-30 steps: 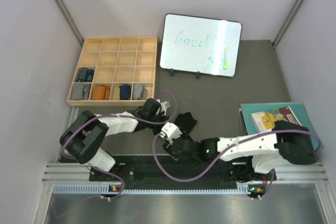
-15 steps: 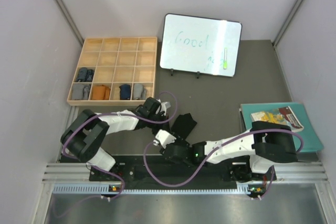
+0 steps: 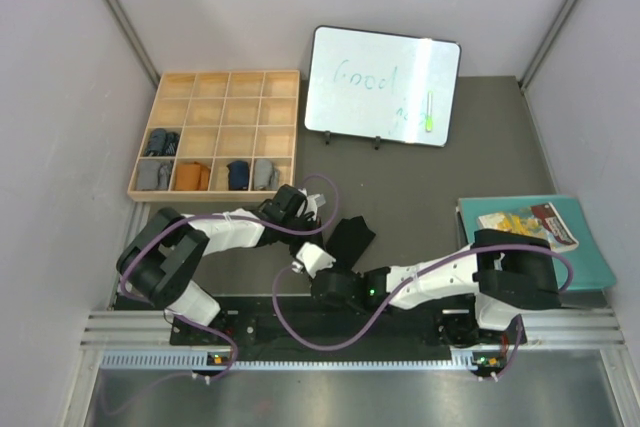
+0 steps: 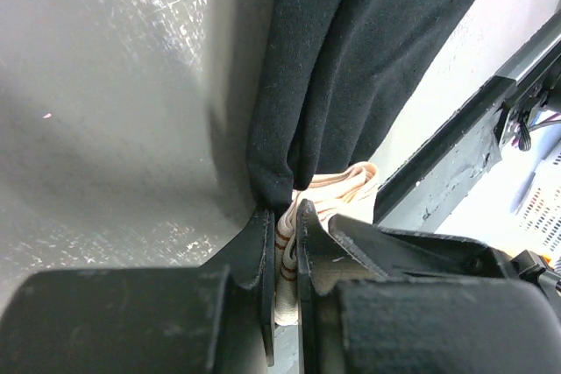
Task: Roll the underwear
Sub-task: Roll the underwear to the center of the board.
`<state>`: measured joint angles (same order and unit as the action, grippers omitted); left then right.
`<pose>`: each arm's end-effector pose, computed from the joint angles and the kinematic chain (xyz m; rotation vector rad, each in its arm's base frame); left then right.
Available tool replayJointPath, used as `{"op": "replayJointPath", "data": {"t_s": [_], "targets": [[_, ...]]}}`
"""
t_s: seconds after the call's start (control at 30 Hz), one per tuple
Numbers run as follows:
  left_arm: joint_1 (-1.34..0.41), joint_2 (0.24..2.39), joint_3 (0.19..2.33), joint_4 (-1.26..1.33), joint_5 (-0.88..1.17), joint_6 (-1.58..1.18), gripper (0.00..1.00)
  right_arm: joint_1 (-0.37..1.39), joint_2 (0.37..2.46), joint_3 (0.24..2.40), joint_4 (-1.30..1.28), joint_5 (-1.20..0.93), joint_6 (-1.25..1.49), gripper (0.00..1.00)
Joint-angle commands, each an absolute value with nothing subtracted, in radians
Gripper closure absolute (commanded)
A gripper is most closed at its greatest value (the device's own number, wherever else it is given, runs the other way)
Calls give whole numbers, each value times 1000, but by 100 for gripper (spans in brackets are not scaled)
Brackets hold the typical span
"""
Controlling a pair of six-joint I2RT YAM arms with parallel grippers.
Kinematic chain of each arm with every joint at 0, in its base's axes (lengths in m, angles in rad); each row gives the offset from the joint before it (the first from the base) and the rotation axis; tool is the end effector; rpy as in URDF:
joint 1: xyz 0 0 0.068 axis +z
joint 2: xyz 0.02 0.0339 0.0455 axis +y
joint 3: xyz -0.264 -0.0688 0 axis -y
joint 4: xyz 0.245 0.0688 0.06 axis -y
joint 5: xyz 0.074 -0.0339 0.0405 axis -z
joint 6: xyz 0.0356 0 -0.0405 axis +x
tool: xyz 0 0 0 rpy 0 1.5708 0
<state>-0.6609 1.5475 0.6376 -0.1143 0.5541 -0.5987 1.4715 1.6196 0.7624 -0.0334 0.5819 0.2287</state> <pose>0.1983 -0.1779 0.1318 0.3115 2.8042 -1.1107 0.0496 0.3004 0.1506 -1.1259 1.9855 0.1549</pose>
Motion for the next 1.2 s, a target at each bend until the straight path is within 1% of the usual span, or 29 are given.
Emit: {"op": "replayJointPath", "data": {"t_s": [0.0,0.03,0.07,0.1,0.17,0.2,0.27,0.3,0.37,0.43,0.47,0.6,0.67,0.77,0.93,1.17], "targets": [[-661,1536,632,-178,566,-574,100,1450,1664,778,-17,459,244,83],[-661,1520,627,-173,563,-584,99,1442,1661,778,-20,437,248,94],[-661,1511,624,-169,555,-591,93,1436,1655,775,-26,416,267,100],[-658,1499,620,-161,546,-598,83,1428,1648,770,-32,370,278,100],[-634,1450,600,-140,531,-633,70,1393,1611,749,-38,283,317,100],[-620,1407,582,-129,535,-649,58,1378,1594,739,-37,256,333,100],[-598,1359,569,-114,513,-683,47,1330,1536,707,-17,157,368,100],[-595,1312,562,-118,490,-687,39,1310,1519,700,-11,117,379,100],[-595,1269,549,-132,419,-692,36,1248,1487,681,-8,5,406,100],[-594,1217,525,-130,367,-698,36,1203,1479,675,20,-69,426,100],[-595,1200,517,-117,362,-696,36,1163,1477,669,26,-139,431,100],[-595,1071,434,-9,360,-695,37,1066,1479,649,69,-284,462,100],[-597,1037,413,99,389,-687,38,1028,1485,640,89,-351,483,100],[-600,1008,374,185,411,-680,38,950,1512,634,109,-438,511,100],[-610,1046,327,429,459,-687,38,870,1565,652,101,-517,528,100],[-644,1247,324,656,511,-687,38,770,1608,660,97,-586,557,100]]}}
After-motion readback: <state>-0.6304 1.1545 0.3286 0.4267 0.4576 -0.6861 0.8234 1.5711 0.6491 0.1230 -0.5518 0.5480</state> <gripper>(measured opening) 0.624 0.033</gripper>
